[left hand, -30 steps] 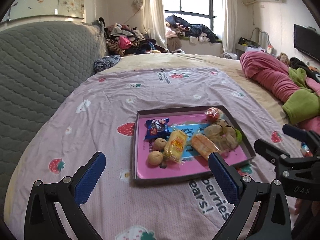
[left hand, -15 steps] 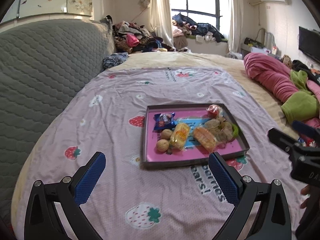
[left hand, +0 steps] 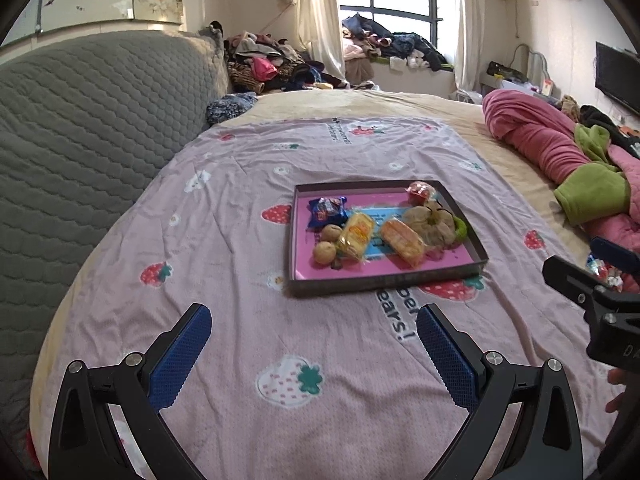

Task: Organize objects

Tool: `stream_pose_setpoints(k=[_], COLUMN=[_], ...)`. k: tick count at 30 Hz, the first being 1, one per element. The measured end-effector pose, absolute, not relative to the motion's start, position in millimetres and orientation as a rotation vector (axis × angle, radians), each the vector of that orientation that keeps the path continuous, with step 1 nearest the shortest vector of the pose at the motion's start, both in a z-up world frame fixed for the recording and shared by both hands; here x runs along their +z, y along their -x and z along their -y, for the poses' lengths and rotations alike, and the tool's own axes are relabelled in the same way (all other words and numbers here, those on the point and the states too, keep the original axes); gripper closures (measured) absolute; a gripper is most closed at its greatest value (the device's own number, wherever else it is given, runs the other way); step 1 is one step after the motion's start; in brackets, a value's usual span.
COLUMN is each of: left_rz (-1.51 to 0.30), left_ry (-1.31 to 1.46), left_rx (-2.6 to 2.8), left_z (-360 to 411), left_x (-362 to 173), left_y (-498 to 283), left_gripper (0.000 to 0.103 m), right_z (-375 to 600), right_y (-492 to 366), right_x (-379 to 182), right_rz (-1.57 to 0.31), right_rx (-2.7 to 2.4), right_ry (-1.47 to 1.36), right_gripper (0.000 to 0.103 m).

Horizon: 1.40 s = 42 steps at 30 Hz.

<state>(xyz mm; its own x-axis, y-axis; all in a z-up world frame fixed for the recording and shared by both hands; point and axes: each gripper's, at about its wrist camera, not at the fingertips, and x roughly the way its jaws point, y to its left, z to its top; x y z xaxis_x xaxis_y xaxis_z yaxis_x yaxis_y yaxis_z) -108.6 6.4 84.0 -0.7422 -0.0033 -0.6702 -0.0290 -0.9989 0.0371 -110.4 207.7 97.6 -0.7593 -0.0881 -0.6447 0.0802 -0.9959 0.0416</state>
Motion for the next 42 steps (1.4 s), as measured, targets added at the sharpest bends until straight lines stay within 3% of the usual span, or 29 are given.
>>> stream_pose_setpoints(k=[42], left_rz=[-0.105], left_ry=[1.323], left_rx=[2.879], left_z=[-15.0], left_x=[6.9], left_y=[86.6], left_gripper=[0.001], right_z=[-222.0], right_y=[69.8], right_x=[37.5], right_rz=[0.024], right_rx=[-2.835], right_ry=[-1.206], right_gripper=[0.001])
